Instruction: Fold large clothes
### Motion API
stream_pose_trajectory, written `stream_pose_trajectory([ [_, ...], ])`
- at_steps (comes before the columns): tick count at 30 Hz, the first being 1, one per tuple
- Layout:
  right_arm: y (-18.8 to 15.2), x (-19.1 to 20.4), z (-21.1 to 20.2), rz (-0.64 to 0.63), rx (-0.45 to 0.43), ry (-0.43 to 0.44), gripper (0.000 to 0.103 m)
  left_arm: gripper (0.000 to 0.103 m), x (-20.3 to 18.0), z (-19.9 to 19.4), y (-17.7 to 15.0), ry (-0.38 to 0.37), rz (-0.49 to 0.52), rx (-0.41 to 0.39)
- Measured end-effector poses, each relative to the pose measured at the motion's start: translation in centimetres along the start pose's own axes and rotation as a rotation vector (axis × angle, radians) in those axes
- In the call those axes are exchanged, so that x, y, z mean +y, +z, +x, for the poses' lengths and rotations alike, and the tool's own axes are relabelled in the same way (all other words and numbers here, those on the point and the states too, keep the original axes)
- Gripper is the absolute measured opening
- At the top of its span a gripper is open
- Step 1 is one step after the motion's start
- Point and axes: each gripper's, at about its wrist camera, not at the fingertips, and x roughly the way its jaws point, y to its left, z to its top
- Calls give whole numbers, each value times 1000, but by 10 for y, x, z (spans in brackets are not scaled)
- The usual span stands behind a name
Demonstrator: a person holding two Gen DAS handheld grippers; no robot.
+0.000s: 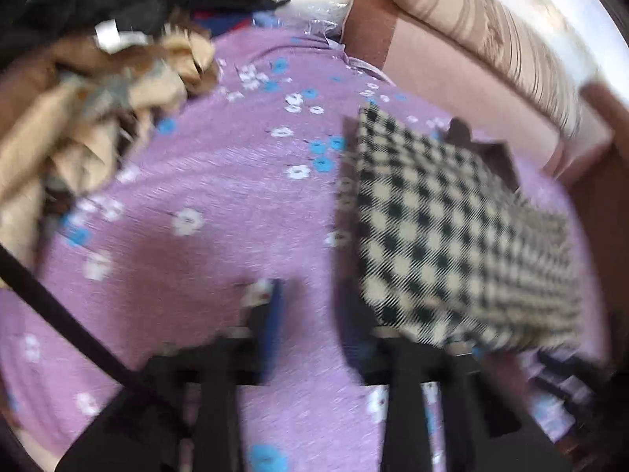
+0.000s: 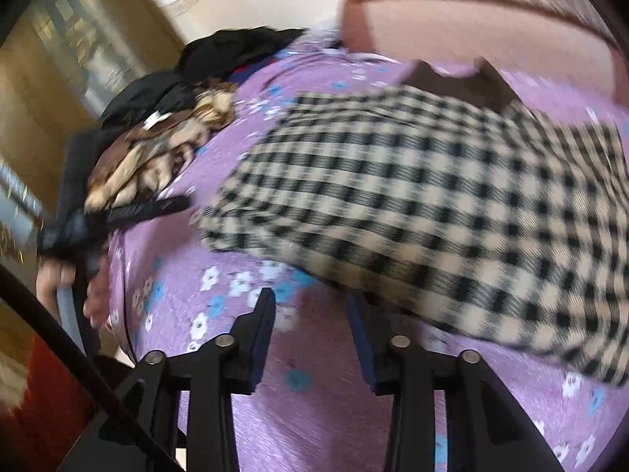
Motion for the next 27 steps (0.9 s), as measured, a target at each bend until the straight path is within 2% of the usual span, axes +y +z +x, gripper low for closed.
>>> stream_pose_trajectory([
  [1, 1, 11, 3, -40, -2, -6, 49, 49, 1, 4, 5, -39, -24, 3],
  [5, 3, 60, 23, -225, -12, -52, 51, 58, -3, 37, 23, -175, -73, 61],
  [7, 1, 78, 34, -313, -18, -91, 54, 58, -8, 56, 27, -213, -80, 107],
  [8, -1, 89, 42, -374, -20, -122, 58, 58, -11, 66, 32, -229, -77, 124],
  [10, -7, 105, 56, -468, -19, -169, 59, 59, -18, 75, 43, -255, -62, 117],
  [13, -15, 123, 75, -585, -22, -252, 58, 65, -23, 91, 56, -372, -61, 167],
  [15, -19, 130, 90, -641, -22, -316, 58, 69, -27, 101, 62, -415, -50, 184],
  [17, -20, 133, 102, -668, -30, -353, 58, 72, -29, 109, 70, -460, -54, 199],
  [22, -6, 137, 117, -654, -40, -384, 58, 73, -28, 123, 84, -549, -79, 237],
  [25, 2, 136, 126, -622, -34, -382, 57, 73, -34, 130, 88, -564, -77, 250],
  [27, 4, 136, 128, -602, -29, -370, 51, 73, -41, 129, 87, -552, -48, 249],
])
